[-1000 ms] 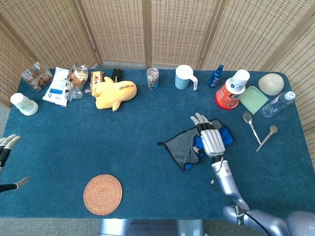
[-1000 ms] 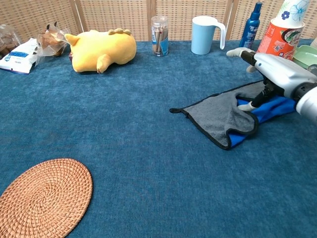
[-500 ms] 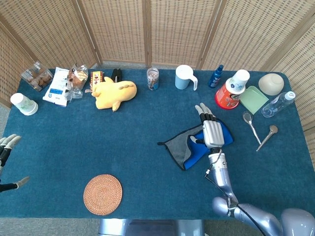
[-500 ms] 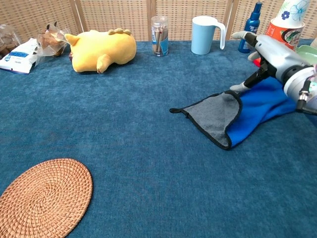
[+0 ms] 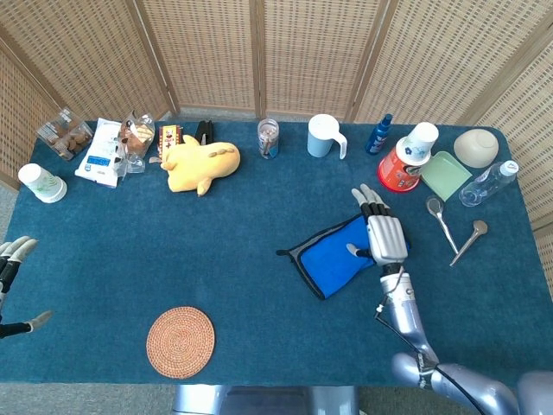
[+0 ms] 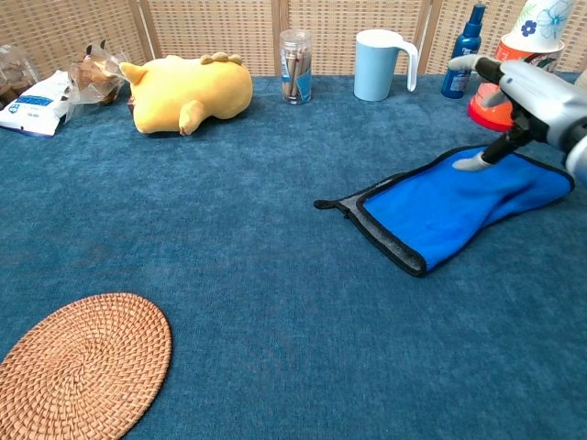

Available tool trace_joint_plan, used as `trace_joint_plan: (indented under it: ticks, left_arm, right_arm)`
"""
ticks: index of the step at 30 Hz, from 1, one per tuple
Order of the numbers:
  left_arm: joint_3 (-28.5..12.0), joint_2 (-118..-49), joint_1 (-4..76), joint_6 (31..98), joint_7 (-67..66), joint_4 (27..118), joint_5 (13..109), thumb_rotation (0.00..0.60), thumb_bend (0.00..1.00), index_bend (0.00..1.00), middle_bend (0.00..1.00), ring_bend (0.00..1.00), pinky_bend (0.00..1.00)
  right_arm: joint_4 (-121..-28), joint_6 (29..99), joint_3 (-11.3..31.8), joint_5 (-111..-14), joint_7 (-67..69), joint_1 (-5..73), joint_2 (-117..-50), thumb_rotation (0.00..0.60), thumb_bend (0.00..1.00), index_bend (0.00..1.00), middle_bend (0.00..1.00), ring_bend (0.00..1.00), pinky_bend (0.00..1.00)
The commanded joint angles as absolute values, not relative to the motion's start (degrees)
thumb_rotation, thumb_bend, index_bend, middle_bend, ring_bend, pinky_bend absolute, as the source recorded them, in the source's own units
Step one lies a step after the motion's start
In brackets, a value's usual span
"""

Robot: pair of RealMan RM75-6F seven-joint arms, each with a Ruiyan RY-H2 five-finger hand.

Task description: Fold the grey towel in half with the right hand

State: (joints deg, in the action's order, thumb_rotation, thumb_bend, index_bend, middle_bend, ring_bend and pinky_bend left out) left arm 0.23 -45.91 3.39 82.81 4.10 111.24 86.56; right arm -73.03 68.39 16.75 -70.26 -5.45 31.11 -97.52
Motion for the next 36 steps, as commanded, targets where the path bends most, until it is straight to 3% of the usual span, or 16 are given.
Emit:
trace_joint_plan:
  ticks: [1,12,15,17,19,21,23,26,28,31,34,36]
  left_arm:
    - [0.32,-46.01,3.51,82.58,3.76,111.33,86.7,0.6,0.13,0.0,0.0,0.0,0.0]
    - [0.19,-45.99,3.34,83.09,3.62,111.33,86.6,0.6,0.13,0.0,0.0,0.0,0.0]
    - [0.14,-45.96,3.16,83.56,3.44,111.2,86.68,0.6,0.13,0.0,0.0,0.0,0.0]
    - [0.09,-46.02,3.05,83.98,3.62,111.1,87.01,0.6,0.13,0.0,0.0,0.0,0.0]
    - [0.09,-46.06,2.95,84.28,3.72,110.99,87.25,0.6,0.13,0.0,0.0,0.0,0.0]
    - [0.1,-46.04,2.89,84.38,3.76,110.96,87.29,0.6,0.13,0.0,0.0,0.0,0.0]
    - [0.05,-46.01,2.84,84.43,3.79,110.99,87.08,0.6,0.13,0.0,0.0,0.0,0.0]
    - [0.0,-46.03,2.79,84.44,3.62,110.99,86.8,0.6,0.13,0.0,0.0,0.0,0.0]
    - [0.01,-46.05,2.77,84.42,3.5,111.03,86.68,0.6,0.13,0.0,0.0,0.0,0.0]
    - [-0.01,-46.14,2.65,84.66,3.27,110.99,86.69,0.6,0.13,0.0,0.0,0.0,0.0]
    - [-0.14,-46.34,2.47,85.29,3.06,110.77,86.94,0.6,0.13,0.0,0.0,0.0,0.0]
    - [-0.24,-46.69,2.16,85.99,2.98,110.63,86.93,0.6,0.13,0.0,0.0,0.0,0.0]
  right_arm:
    - [-74.46,68.63,14.87,-71.89,-4.45,29.86,-95.58,0.6,0.0,0.0,0.0,0.0,0.2]
    - [-76.99,70.49,10.47,-78.57,-3.34,28.07,-89.72,0.6,0.0,0.0,0.0,0.0,0.2]
    - [-75.44,75.07,9.87,-82.72,-1.28,27.03,-88.33,0.6,0.0,0.05,0.01,0.02,0.27]
    - [-73.28,79.88,10.37,-84.81,0.89,25.87,-88.64,0.6,0.05,0.18,0.11,0.13,0.37]
    - [-71.6,83.16,10.73,-85.54,4.21,24.62,-88.97,0.6,0.18,0.33,0.32,0.35,0.51]
    - [-71.29,84.47,10.77,-85.46,6.71,23.58,-88.5,0.6,0.25,0.39,0.43,0.46,0.59]
    - [-71.3,86.16,10.45,-86.04,9.09,22.38,-87.52,0.6,0.24,0.39,0.45,0.49,0.6]
    - [-71.57,87.93,9.61,-86.96,11.35,20.77,-85.91,0.6,0.17,0.33,0.41,0.45,0.59]
    - [-71.72,88.43,9.18,-87.14,11.89,19.97,-84.94,0.6,0.09,0.28,0.32,0.36,0.54]
    - [-72.24,88.05,8.25,-86.94,11.61,18.7,-82.54,0.6,0.0,0.14,0.08,0.11,0.35]
    - [-73.48,87.6,7.57,-86.64,11.81,17.66,-80.18,0.583,0.0,0.04,0.0,0.0,0.2]
    - [-75.35,87.93,7.02,-86.28,12.63,16.23,-77.82,0.511,0.0,0.0,0.0,0.0,0.12]
